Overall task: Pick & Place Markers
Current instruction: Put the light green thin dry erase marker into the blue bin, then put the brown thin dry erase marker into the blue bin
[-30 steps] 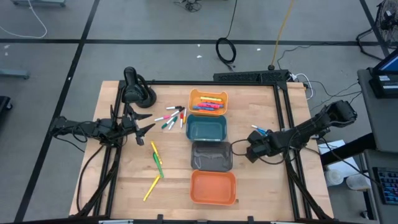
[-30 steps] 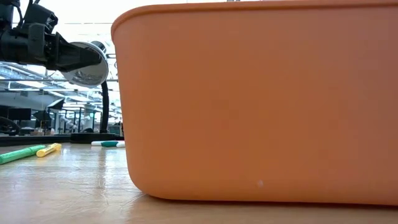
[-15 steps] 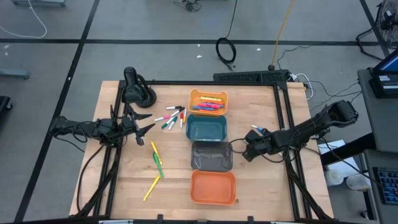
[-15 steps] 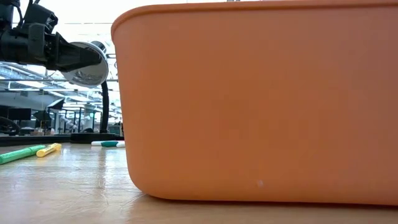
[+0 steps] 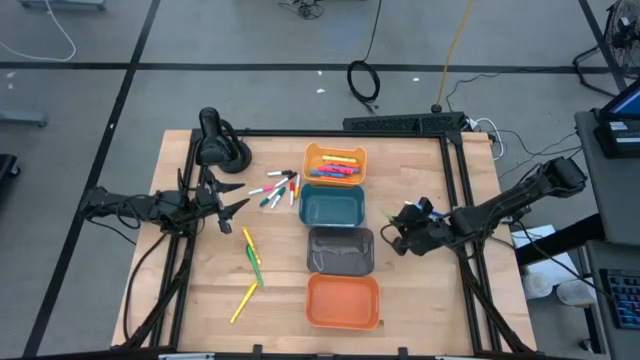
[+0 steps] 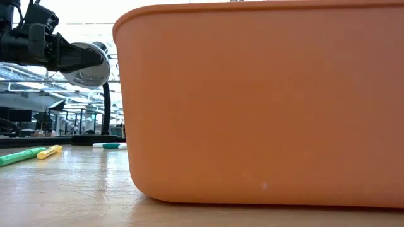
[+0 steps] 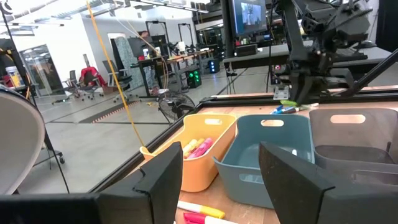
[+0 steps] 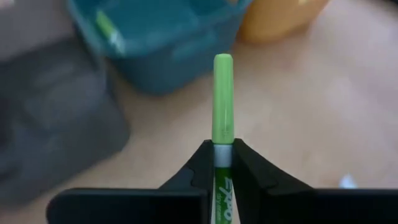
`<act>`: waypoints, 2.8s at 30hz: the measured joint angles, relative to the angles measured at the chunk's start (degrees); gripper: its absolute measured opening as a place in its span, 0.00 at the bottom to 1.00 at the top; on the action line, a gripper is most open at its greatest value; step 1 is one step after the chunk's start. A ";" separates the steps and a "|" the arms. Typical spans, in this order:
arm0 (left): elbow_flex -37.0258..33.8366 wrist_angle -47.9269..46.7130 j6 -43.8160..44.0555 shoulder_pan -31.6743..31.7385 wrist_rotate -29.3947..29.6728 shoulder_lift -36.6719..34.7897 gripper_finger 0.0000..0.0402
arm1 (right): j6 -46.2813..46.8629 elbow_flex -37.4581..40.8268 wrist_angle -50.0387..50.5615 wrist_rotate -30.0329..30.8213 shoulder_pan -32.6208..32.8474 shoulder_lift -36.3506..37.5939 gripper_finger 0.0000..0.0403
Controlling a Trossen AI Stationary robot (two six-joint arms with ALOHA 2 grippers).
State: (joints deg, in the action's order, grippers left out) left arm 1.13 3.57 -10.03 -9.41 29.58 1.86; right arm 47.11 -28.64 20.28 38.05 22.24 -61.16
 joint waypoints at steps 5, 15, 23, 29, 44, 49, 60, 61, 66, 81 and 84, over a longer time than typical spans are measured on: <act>0.00 0.00 0.01 0.02 -0.02 -0.01 0.53 | -8.04 -0.02 -8.44 7.14 -0.25 -1.00 0.06; 0.00 0.00 -0.01 0.02 -0.01 -0.01 0.53 | -35.52 1.79 -38.21 -0.82 -6.72 -3.17 0.06; 0.00 0.00 -0.01 0.00 -0.02 -0.01 0.53 | -44.35 3.02 -56.55 -17.12 -15.42 -6.73 0.06; 0.00 0.00 -0.01 0.02 0.00 -0.01 0.53 | -45.06 2.99 -71.22 -25.47 -20.35 -15.47 0.06; 0.00 0.00 -0.01 0.02 -0.02 0.01 0.53 | -46.54 -10.95 -73.70 -35.29 -24.51 -35.05 0.06; 0.00 0.02 0.00 0.01 0.00 -0.01 0.53 | -45.59 -21.89 -48.30 -35.03 -25.67 -35.55 0.06; 0.00 0.02 -0.01 0.02 0.00 -0.01 0.53 | -45.54 -32.63 -22.08 -32.12 -26.43 -35.46 0.07; 0.00 0.02 0.01 0.02 0.00 -0.01 0.53 | -45.47 -32.21 -22.80 -32.12 -26.40 -35.46 0.08; 0.00 0.02 -0.01 0.02 0.00 -0.01 0.53 | -44.87 -29.98 -26.08 -32.13 -26.38 -35.46 0.13; 0.00 0.02 -0.01 0.02 0.00 -0.01 0.53 | -43.18 -28.94 -26.28 -32.12 -26.38 -35.46 0.23; 0.00 0.02 -0.01 0.02 0.00 -0.01 0.53 | -42.75 -28.93 -25.45 -32.12 -26.24 -35.08 0.25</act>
State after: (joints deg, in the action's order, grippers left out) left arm 1.13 3.60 -10.04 -9.39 29.58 1.85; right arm 4.36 -57.58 -5.17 5.93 -4.00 -96.24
